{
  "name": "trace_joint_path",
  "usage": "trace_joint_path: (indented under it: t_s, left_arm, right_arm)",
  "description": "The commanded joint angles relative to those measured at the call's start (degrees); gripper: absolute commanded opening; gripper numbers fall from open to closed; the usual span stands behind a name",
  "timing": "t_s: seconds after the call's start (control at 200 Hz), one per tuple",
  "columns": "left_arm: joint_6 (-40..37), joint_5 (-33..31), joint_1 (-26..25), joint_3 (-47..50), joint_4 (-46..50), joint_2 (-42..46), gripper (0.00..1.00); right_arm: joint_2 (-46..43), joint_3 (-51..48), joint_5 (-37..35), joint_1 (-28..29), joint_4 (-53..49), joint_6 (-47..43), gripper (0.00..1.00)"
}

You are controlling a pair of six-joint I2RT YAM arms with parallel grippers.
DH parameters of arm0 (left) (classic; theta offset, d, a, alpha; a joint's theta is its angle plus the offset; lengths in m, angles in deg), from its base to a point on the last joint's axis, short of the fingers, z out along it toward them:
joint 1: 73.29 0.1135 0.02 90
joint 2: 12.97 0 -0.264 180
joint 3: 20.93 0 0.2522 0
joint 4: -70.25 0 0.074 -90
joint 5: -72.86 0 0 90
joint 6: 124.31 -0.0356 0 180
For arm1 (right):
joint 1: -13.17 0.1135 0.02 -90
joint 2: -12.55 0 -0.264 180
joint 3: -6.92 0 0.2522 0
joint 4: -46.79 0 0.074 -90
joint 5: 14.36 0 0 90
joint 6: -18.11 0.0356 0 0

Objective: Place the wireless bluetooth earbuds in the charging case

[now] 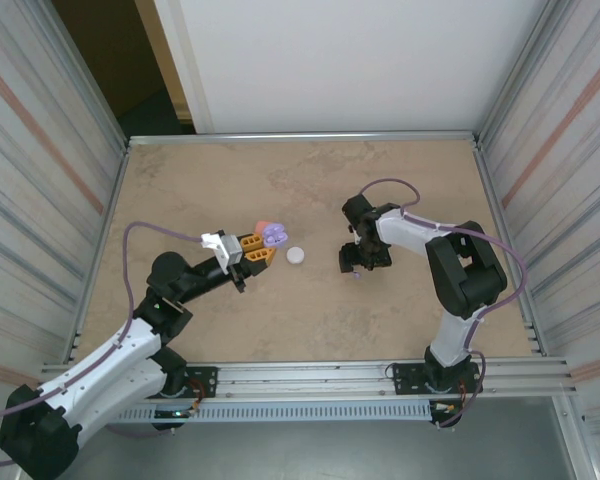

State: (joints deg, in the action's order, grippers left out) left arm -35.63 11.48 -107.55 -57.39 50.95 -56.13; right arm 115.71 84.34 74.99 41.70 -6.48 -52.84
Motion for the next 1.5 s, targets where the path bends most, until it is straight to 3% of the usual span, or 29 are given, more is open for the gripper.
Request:
trace_joint_path:
  t_s: [0.0, 0.722, 1.198, 1.493]
  left_arm:
    - [-0.8, -0.5, -0.4, 0.4, -0.6, 1.1, 0.00]
    - [-0.6, -0.2, -0.3, -0.1, -1.2, -0.3, 0.00]
    - [-0.6, 0.0, -0.3, -0.5, -1.1, -0.6, 0.00]
    - [-1.0, -0.1, -0.4, -0.6, -0.7, -0.3, 0.00]
  right_arm:
    - [-0.1, 0.6, -0.4, 0.7, -3.1, 0.6, 0.76]
    - [-4.8, -4.4, -0.8, 1.4, -4.6, 1.3, 0.75]
    - [-6.8, -2.2, 1.6, 1.4, -5.4, 0.2, 0.72]
    - [-6.7, -0.4, 4.5, 0.6, -4.7, 0.2, 0.64]
